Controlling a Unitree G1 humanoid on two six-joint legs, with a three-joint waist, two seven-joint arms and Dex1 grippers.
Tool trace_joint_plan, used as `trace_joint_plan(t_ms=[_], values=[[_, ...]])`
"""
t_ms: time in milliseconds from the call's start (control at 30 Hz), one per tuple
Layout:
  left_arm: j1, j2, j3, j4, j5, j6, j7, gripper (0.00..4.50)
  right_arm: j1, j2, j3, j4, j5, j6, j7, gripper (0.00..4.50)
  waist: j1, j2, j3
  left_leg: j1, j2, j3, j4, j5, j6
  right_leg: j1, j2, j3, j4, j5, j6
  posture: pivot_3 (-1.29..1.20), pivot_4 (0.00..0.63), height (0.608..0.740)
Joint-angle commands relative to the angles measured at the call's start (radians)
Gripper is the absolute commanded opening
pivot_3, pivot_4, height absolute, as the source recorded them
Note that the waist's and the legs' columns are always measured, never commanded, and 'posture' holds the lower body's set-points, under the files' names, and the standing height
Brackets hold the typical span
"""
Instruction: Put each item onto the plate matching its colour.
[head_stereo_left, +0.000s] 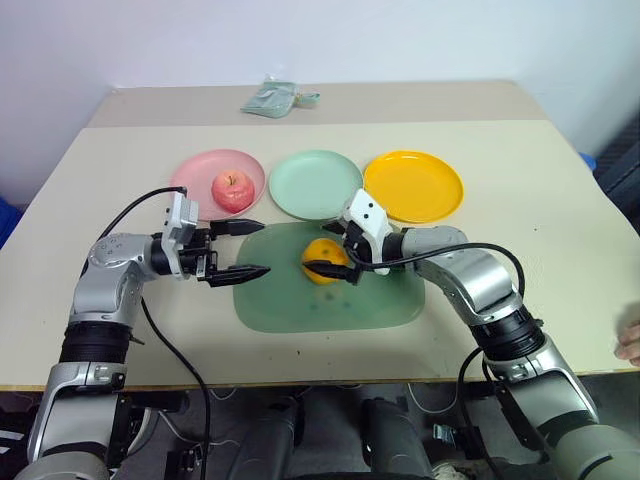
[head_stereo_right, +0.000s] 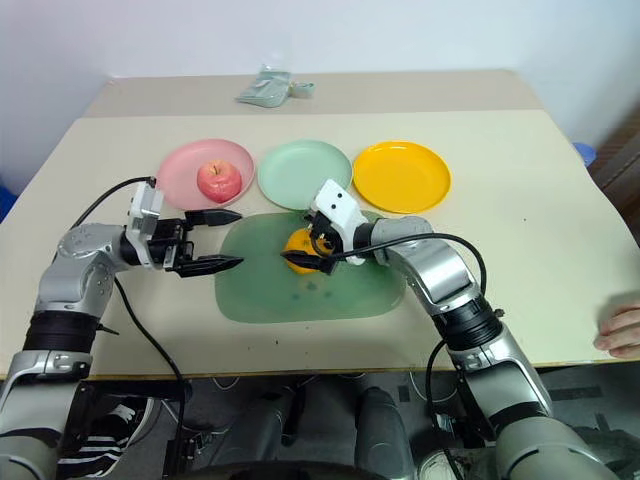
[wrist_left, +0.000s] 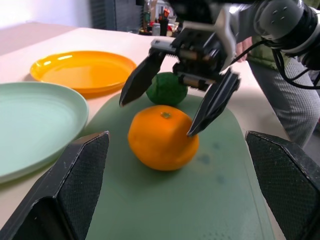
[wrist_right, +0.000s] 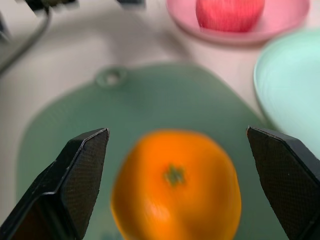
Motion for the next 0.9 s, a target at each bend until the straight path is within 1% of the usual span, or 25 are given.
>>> trace_joint_plan(t_ms=[33,67,100,133,167,200,267,333,400,500,567,667,733,767,900], values=[[0.008,0.014,0.028,-0.037,-0.020,-0.009,0.002,4.44,0.001,-0.038,0.039,-0.004,-0.051,-0.050,0.050,4.50,0.000,0.000,0.000,0.000,0.000,0.000,0.000,0.000,0.000,0.000,0.000,0.000,0.000,0.000,0.000,0.00,0.150,0.740],[0.009,0.014,0.028,-0.037,-0.019,-0.010,0.003,4.44,0.004,-0.042,0.042,0.004,-0.061,-0.058,0.053,4.50,0.001,0.000,0.000,0.000,0.000,0.000,0.000,0.000,0.000,0.000,0.000,0.000,0.000,0.000,0.000,0.00,0.150,0.740],[0.011,0.014,0.028,-0.037,-0.019,-0.012,0.003,4.50,0.006,-0.037,0.030,0.008,-0.053,-0.055,0.054,3.94,0.001,0.000,0.000,0.000,0.000,0.000,0.000,0.000,0.000,0.000,0.000,0.000,0.000,0.000,0.000,0.00,0.150,0.740],[0.011,0.013,0.028,-0.034,-0.017,-0.018,0.003,4.50,0.006,-0.029,0.011,0.004,-0.041,-0.049,0.051,3.74,0.001,0.000,0.000,0.000,0.000,0.000,0.000,0.000,0.000,0.000,0.000,0.000,0.000,0.000,0.000,0.00,0.150,0.740],[0.011,0.012,0.027,-0.032,-0.017,-0.020,0.003,4.50,0.002,-0.022,-0.009,0.000,-0.029,-0.033,0.045,3.35,0.001,0.000,0.000,0.000,0.000,0.000,0.000,0.000,0.000,0.000,0.000,0.000,0.000,0.000,0.000,0.00,0.150,0.740],[0.011,0.011,0.027,-0.030,-0.017,-0.022,0.003,4.50,-0.001,-0.020,-0.021,-0.003,-0.024,-0.023,0.043,3.26,0.001,0.000,0.000,0.000,0.000,0.000,0.000,0.000,0.000,0.000,0.000,0.000,0.000,0.000,0.000,0.00,0.150,0.740],[0.005,0.007,0.027,-0.020,-0.016,-0.032,0.001,4.50,-0.012,-0.002,-0.071,-0.010,-0.001,-0.054,0.035,3.26,0.001,0.000,0.000,0.000,0.000,0.000,0.000,0.000,0.000,0.000,0.000,0.000,0.000,0.000,0.000,0.00,0.150,0.740],[-0.006,-0.002,0.032,-0.007,-0.021,-0.038,0.005,4.50,-0.052,0.057,-0.191,-0.001,0.079,-0.039,-0.013,3.26,0.001,0.000,0.000,0.000,0.000,0.000,0.000,0.000,0.000,0.000,0.000,0.000,0.000,0.000,0.000,0.00,0.150,0.740],[-0.027,-0.019,0.044,0.002,-0.037,-0.039,0.019,4.50,-0.115,0.102,-0.310,0.051,0.111,-0.069,-0.094,3.26,0.000,0.001,0.000,0.000,0.000,0.000,0.000,0.000,0.000,0.000,0.000,0.001,0.000,0.000,0.000,0.00,0.150,0.740],[-0.057,-0.051,0.057,0.033,-0.016,-0.086,0.066,4.50,-0.186,0.103,-0.385,0.186,0.050,-0.146,-0.214,3.26,0.003,0.000,0.000,0.000,0.000,0.000,0.000,0.000,-0.001,0.000,0.001,0.001,0.000,0.001,0.000,0.00,0.150,0.740],[-0.081,-0.081,0.052,0.082,0.040,-0.176,0.130,4.50,-0.226,0.081,-0.405,0.312,-0.021,-0.210,-0.306,3.26,0.008,0.000,0.000,0.000,0.000,-0.001,0.000,0.000,-0.001,0.000,0.001,0.000,0.000,0.001,0.000,0.00,0.150,0.740],[-0.101,-0.119,0.039,0.133,0.101,-0.257,0.211,4.50,-0.260,0.067,-0.417,0.444,-0.082,-0.274,-0.390,3.26,0.007,0.000,0.000,0.000,-0.001,-0.001,0.000,0.001,-0.001,0.001,0.001,0.000,-0.001,0.001,-0.001,0.00,0.150,0.740],[-0.107,-0.164,0.045,0.149,0.116,-0.304,0.278,4.50,-0.267,0.063,-0.412,0.508,-0.109,-0.314,-0.407,3.26,0.004,0.000,0.000,0.000,-0.001,0.001,-0.001,0.001,-0.001,0.000,0.001,0.002,0.000,0.001,0.000,0.00,0.150,0.740],[-0.105,-0.178,0.045,0.147,0.112,-0.311,0.286,4.50,-0.269,0.065,-0.414,0.528,-0.110,-0.321,-0.408,3.26,0.002,0.000,0.000,0.000,-0.001,0.001,-0.001,0.001,-0.001,-0.001,0.001,0.002,0.001,0.001,-0.001,0.00,0.150,0.740],[-0.075,-0.197,0.031,0.112,0.086,-0.251,0.279,4.50,-0.246,0.062,-0.397,0.576,-0.108,-0.302,-0.356,3.26,-0.017,0.000,0.000,-0.001,0.000,0.004,-0.002,0.001,-0.001,-0.004,0.001,0.004,0.003,0.001,-0.001,0.00,0.150,0.740]])
